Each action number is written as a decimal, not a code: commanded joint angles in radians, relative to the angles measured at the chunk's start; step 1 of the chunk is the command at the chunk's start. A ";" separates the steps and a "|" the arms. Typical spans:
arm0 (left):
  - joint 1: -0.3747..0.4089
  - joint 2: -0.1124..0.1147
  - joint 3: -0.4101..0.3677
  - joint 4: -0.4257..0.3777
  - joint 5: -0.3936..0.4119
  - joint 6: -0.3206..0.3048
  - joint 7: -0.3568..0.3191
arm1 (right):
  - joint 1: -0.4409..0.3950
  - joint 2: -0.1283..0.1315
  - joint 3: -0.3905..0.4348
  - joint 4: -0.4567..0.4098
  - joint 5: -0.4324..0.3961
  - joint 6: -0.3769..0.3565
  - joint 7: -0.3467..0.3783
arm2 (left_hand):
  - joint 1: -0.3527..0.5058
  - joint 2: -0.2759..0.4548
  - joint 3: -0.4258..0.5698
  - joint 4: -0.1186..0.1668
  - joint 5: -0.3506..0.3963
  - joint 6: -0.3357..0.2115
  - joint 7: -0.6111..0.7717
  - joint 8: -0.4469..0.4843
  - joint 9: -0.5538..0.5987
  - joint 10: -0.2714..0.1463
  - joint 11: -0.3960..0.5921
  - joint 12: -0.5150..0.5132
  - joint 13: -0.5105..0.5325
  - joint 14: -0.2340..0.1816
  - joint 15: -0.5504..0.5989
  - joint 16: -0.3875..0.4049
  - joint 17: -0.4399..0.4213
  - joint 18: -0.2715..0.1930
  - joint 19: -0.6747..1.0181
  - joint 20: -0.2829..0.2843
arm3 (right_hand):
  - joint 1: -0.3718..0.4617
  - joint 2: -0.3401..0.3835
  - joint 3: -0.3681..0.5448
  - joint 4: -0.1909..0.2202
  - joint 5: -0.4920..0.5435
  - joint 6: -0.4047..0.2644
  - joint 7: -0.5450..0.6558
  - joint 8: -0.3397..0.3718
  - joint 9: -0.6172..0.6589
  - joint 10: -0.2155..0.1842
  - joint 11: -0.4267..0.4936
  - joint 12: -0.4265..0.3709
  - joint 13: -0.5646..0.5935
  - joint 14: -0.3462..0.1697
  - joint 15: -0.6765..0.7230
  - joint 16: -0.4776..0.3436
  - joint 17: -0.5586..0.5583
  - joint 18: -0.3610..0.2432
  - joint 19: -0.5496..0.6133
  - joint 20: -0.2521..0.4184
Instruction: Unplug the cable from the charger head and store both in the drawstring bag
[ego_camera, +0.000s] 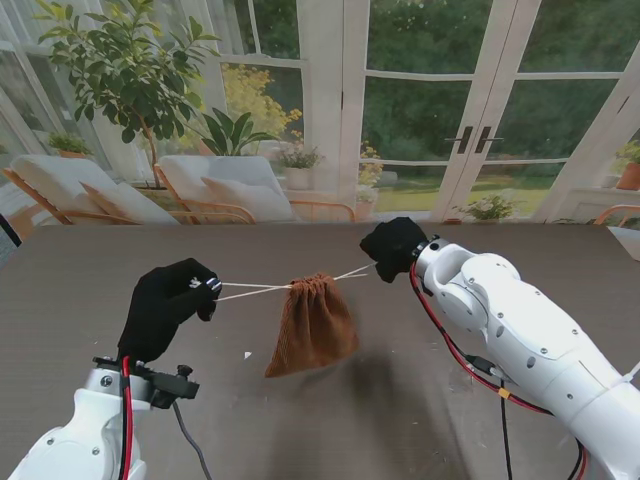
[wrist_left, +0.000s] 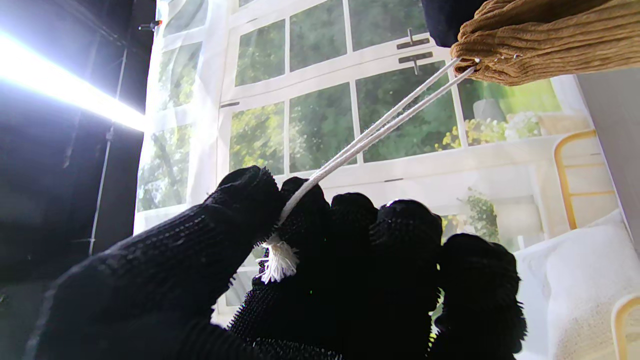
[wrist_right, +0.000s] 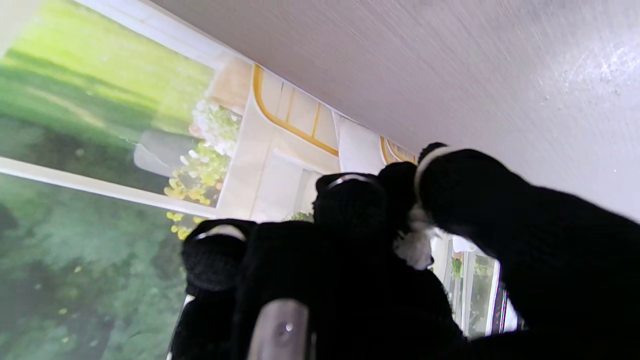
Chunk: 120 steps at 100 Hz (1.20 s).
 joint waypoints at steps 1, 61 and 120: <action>0.007 -0.008 -0.009 -0.024 -0.007 -0.003 -0.006 | 0.006 0.012 -0.003 0.032 -0.007 -0.002 0.017 | -0.002 0.071 0.036 -0.023 0.050 -0.080 0.106 0.031 0.028 -0.060 0.003 0.022 0.035 -0.045 0.031 0.014 0.008 -0.032 0.057 -0.012 | 0.046 -0.002 0.131 0.025 0.014 0.053 0.050 0.036 0.121 0.036 0.031 0.018 0.000 -0.245 0.032 0.013 0.458 -0.042 0.052 0.043; 0.044 -0.018 -0.032 -0.042 -0.004 0.015 0.033 | 0.031 0.019 -0.013 0.076 -0.008 0.003 0.034 | 0.000 0.072 0.035 -0.023 0.049 -0.080 0.108 0.028 0.028 -0.059 0.002 0.027 0.036 -0.044 0.034 0.015 0.008 -0.034 0.058 -0.015 | 0.046 0.001 0.128 0.025 0.012 0.050 0.051 0.036 0.121 0.036 0.030 0.018 0.000 -0.247 0.030 0.012 0.458 -0.043 0.049 0.043; 0.004 -0.017 -0.015 -0.019 0.004 0.132 0.015 | 0.006 0.018 0.000 0.049 -0.018 0.024 0.035 | 0.075 0.025 0.004 -0.020 0.007 -0.045 0.081 -0.035 -0.025 -0.011 -0.025 0.070 -0.050 0.005 0.018 0.027 -0.074 -0.039 0.011 0.029 | 0.013 0.050 0.097 0.033 -0.018 0.010 0.045 0.038 0.119 0.016 0.003 0.011 0.000 -0.249 0.020 0.008 0.454 -0.051 0.028 0.035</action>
